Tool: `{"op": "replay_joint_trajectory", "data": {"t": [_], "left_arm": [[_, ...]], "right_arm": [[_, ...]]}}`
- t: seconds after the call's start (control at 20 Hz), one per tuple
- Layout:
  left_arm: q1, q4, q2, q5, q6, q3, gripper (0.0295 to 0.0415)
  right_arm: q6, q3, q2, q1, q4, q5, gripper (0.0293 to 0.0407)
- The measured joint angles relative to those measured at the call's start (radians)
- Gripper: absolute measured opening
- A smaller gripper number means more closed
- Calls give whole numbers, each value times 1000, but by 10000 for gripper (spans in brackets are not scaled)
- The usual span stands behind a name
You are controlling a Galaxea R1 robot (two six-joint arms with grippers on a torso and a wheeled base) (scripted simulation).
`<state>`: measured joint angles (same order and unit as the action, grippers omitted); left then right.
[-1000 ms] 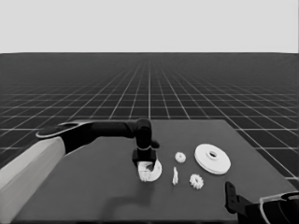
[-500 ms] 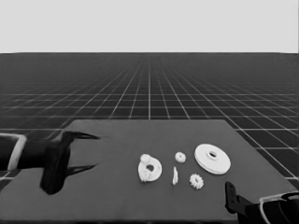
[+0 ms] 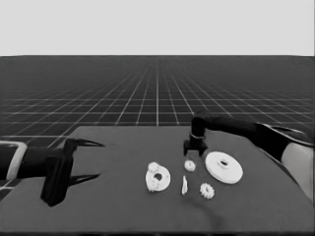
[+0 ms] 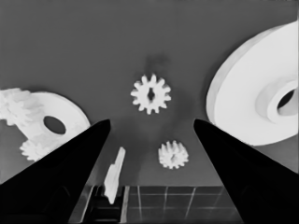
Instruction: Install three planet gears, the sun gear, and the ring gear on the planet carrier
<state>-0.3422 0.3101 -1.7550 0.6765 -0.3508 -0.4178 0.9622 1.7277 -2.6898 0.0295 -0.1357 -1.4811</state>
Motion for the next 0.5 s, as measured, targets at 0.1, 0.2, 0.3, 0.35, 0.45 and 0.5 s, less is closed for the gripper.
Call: {"op": "replay_joint_trajectory", "data": {"t": [0.1, 0.2, 0.3, 0.35, 0.45, 0.5], "left_arm": [[0, 0, 0, 0, 0, 0, 385], [0, 0, 0, 0, 0, 0, 385], [0, 0, 0, 0, 0, 0, 385], [0, 0, 0, 0, 0, 0, 385], [0, 0, 0, 0, 0, 0, 385], [0, 0, 0, 0, 0, 0, 385]], "right_arm": [[-39, 92, -37, -117, -90, 76, 385], [-63, 146, -59, -159, -115, 107, 385], [-73, 167, -68, -171, -122, 118, 385], [-75, 172, -70, -174, -124, 121, 385], [-76, 176, -72, -175, -125, 123, 385], [-77, 176, -72, -175, -125, 123, 385]]}}
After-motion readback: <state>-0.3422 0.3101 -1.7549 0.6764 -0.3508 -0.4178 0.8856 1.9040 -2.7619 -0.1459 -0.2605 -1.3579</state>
